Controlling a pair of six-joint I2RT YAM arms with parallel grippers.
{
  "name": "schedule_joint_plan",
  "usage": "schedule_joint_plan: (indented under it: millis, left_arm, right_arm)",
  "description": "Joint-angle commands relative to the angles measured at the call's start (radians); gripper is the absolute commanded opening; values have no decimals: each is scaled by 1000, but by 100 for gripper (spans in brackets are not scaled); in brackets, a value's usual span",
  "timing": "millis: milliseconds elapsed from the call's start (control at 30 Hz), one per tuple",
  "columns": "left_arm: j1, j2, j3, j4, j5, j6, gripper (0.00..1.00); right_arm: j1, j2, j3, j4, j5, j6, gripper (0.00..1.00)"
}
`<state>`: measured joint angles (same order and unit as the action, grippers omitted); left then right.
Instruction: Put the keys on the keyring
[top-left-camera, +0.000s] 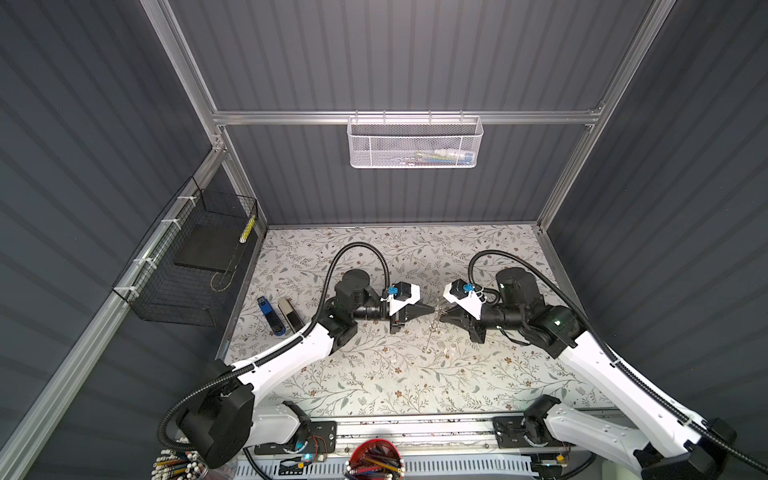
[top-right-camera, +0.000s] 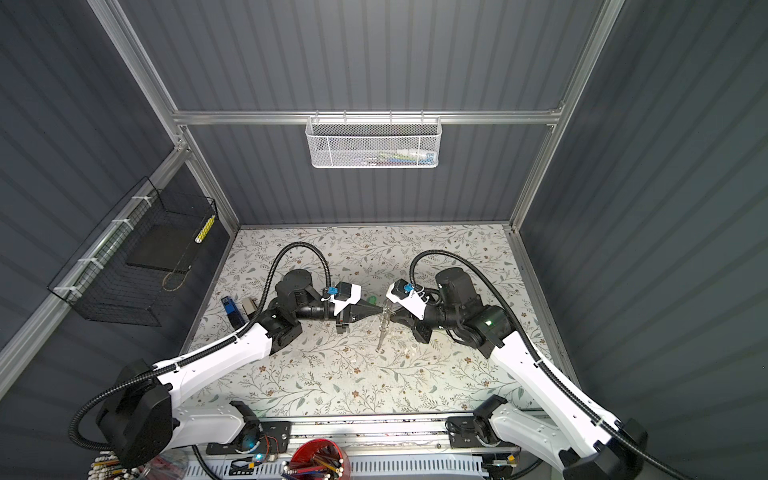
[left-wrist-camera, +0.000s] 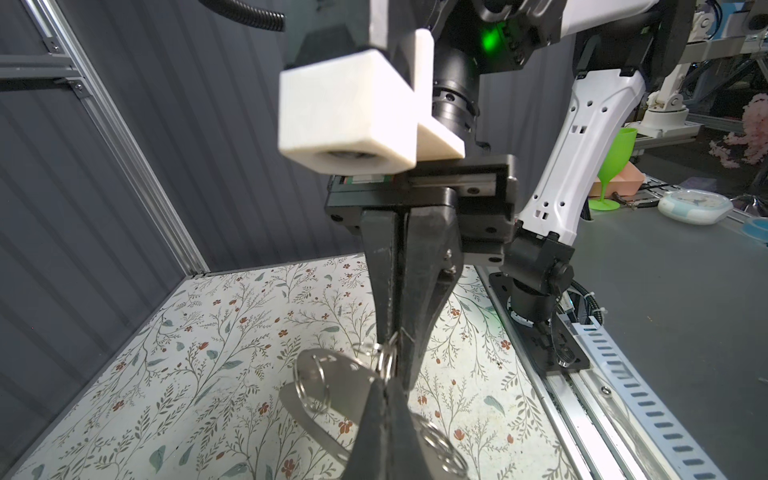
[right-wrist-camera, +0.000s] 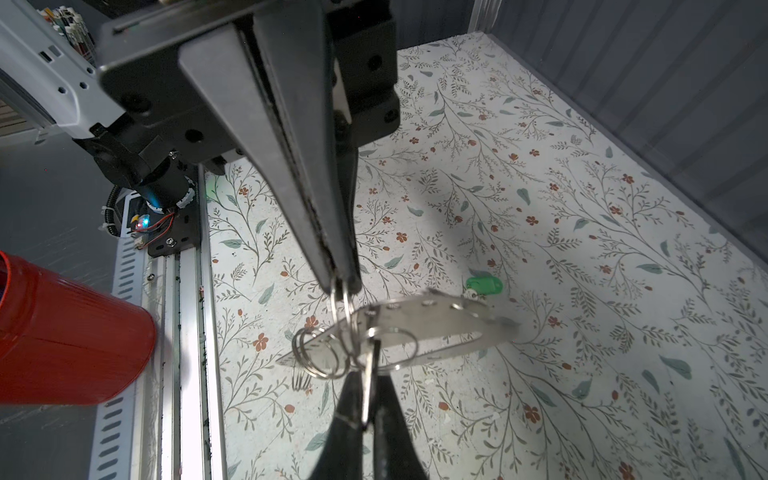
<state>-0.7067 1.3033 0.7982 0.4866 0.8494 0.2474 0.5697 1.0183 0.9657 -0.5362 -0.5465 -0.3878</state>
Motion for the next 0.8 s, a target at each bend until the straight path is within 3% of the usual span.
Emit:
schedule_joint_plan:
  millis: [0,433,767]
  left_arm:
    - [6,-16,-26,148,-47,-80,0]
    - [9,2,-92,313,-164,-151,0]
    - [7,45,-137,492,-244,-231,0]
  right_arm:
    - [-3,26,35,-76,11,-24,0]
    - [5,116,106,-123,40,-42,0]
    - [70,186,125,-51,198,5,0]
